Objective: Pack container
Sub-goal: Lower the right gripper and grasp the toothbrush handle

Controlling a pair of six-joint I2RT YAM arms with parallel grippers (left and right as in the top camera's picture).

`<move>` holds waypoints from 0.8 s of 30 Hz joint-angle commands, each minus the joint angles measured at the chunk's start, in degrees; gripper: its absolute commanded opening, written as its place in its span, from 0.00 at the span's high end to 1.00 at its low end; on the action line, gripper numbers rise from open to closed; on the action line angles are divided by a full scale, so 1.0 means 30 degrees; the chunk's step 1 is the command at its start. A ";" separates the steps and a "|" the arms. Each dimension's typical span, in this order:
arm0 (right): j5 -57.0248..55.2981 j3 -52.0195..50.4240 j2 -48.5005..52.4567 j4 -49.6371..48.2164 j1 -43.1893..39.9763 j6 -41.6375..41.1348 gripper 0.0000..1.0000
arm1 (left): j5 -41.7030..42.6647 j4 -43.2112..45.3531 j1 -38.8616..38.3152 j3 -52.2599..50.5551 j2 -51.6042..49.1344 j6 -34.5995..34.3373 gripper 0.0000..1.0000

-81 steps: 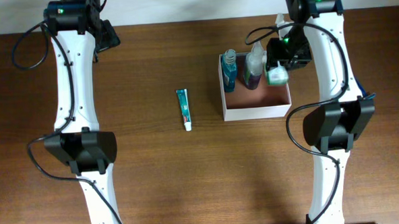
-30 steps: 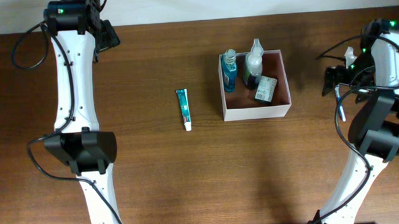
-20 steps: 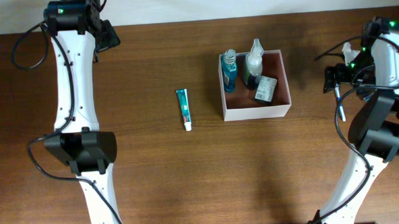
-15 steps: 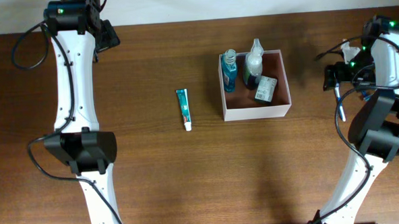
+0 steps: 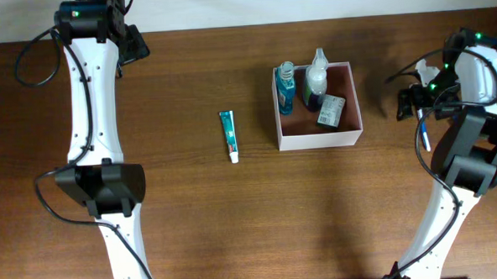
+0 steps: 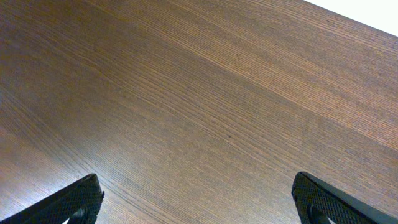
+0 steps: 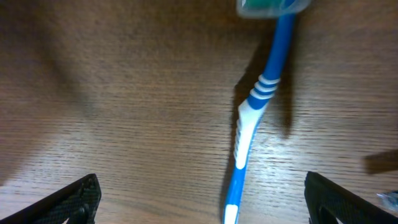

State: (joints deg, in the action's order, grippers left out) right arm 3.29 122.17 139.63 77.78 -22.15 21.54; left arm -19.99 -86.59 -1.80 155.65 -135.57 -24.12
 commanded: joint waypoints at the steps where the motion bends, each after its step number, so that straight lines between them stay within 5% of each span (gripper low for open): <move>1: 0.0240 -0.0328 0.0226 0.0044 -0.0058 0.0255 0.03 | -0.0131 -0.0007 0.0036 -0.0029 -0.0153 -0.0233 0.01; 17: 0.0182 -0.2528 0.0226 -0.0896 -0.0160 0.0474 0.13 | -0.0131 -0.0007 0.0036 -0.0029 -0.0153 -0.0233 0.01; 24: 0.0182 -0.2535 0.0226 -0.0925 -0.0153 0.0117 0.50 | -0.0131 -0.0007 0.0036 -0.0029 -0.0153 -0.0233 0.01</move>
State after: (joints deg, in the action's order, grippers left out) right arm 1.91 116.44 139.28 75.11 -22.37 22.39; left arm -19.99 -86.59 -1.80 155.65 -135.57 -24.12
